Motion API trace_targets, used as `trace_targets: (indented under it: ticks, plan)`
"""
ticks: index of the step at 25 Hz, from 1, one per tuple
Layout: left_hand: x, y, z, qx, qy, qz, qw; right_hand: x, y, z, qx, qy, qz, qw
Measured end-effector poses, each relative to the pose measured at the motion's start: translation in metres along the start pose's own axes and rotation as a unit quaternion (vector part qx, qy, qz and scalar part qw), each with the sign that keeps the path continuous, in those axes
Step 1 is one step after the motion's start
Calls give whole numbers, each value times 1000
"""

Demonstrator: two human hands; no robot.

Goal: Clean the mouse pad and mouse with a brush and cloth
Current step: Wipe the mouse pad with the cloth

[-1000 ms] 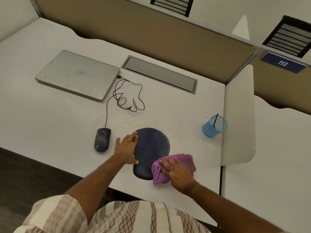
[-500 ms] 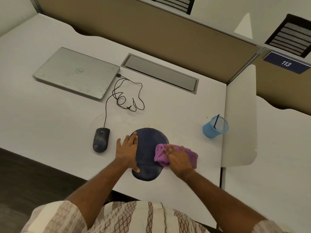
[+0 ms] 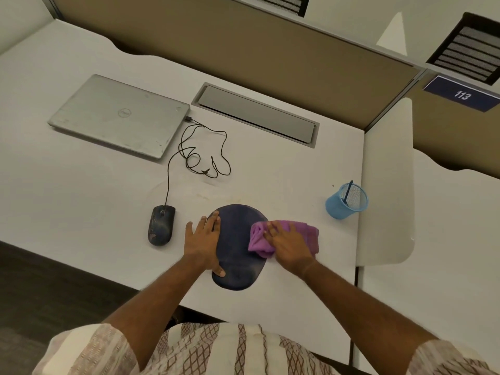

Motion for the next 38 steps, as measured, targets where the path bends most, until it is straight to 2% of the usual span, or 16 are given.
trace_targets:
  ticks: [4, 9, 18, 25, 30, 33, 36, 38]
  plan:
    - [0, 0, 1, -1, -4, -1, 1000, -45, 41, -40, -28, -21, 69, 997]
    - [0, 1, 1, -9, -8, -5, 1000, -46, 45, -55, 16, 33, 16, 999]
    - [1, 4, -4, -25, -13, -12, 1000, 42, 29, 22, 27, -33, -16, 999]
    - [6, 15, -13, -69, -37, -42, 996, 83, 55, 49, 101, -57, -48, 992]
    - [9, 27, -19, -104, -56, -77, 990, 74, 77, 41, 90, -45, 12, 995]
    - [10, 30, -21, -128, -66, -88, 986, 66, 83, 34, 142, -59, 30, 988]
    - [10, 34, -23, -159, -50, -105, 980, 54, 82, 20, 163, -49, 41, 985]
    - [10, 34, -21, -134, -39, -123, 983, 46, 86, 12, 168, -42, 70, 982]
Point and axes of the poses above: each hand's wrist, its own x-axis towards the middle knuckle, its own z-axis out of the back of the hand, y = z × x, the point moved 5 cm from there along x, towards the middle knuckle, and after that the axes turned 7 degrees about z, right-handed, at the moved point
